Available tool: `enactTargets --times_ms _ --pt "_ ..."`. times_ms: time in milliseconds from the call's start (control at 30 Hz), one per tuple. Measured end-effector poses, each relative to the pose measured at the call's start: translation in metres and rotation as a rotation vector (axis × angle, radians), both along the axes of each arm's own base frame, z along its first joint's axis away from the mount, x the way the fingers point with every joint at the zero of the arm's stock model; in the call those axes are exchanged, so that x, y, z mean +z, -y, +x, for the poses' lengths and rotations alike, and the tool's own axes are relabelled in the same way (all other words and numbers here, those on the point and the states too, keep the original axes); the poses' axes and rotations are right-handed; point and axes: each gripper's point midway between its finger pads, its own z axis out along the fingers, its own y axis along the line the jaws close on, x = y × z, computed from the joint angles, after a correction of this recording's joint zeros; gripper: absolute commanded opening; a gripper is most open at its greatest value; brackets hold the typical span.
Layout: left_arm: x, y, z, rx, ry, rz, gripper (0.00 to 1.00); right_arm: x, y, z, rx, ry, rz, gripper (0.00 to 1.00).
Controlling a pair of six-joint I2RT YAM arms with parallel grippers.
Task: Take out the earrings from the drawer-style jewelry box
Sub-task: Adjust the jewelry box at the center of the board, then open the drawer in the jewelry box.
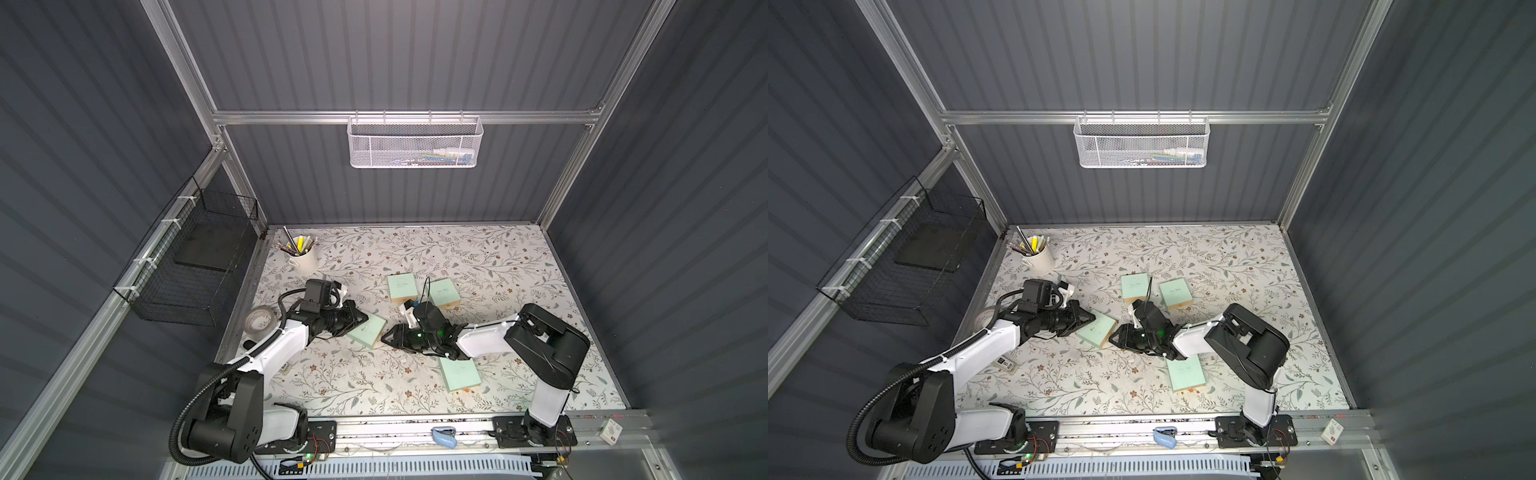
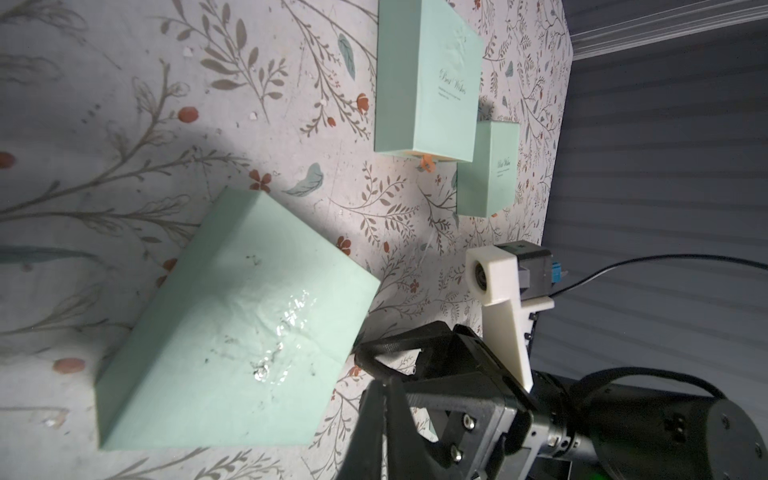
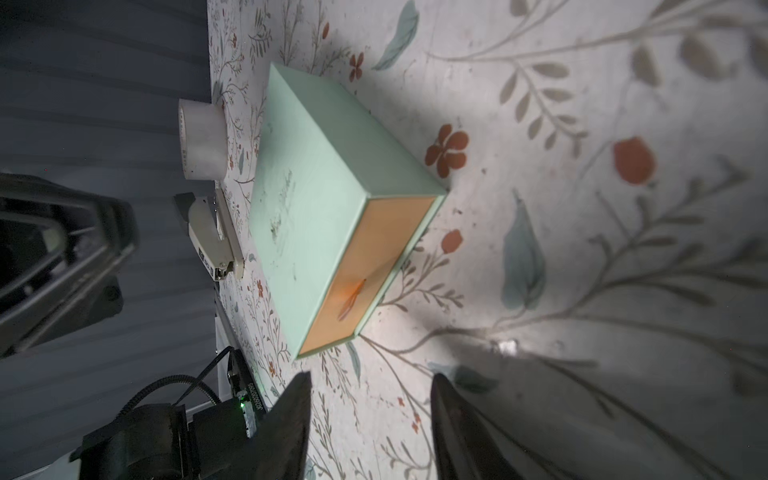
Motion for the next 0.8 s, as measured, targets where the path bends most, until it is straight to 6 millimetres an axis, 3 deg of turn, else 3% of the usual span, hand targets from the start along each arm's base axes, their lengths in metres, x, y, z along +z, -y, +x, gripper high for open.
enactTargets --times_ms 233,800 --pt "-0.028 -0.002 -0.005 0.008 -0.068 0.017 0.01 0.01 -0.006 0.018 -0.017 0.019 0.03 0.34" --pt "-0.047 -0.007 -0.01 0.023 -0.104 0.05 0.0 0.004 -0.02 0.024 0.003 -0.005 0.052 0.18"
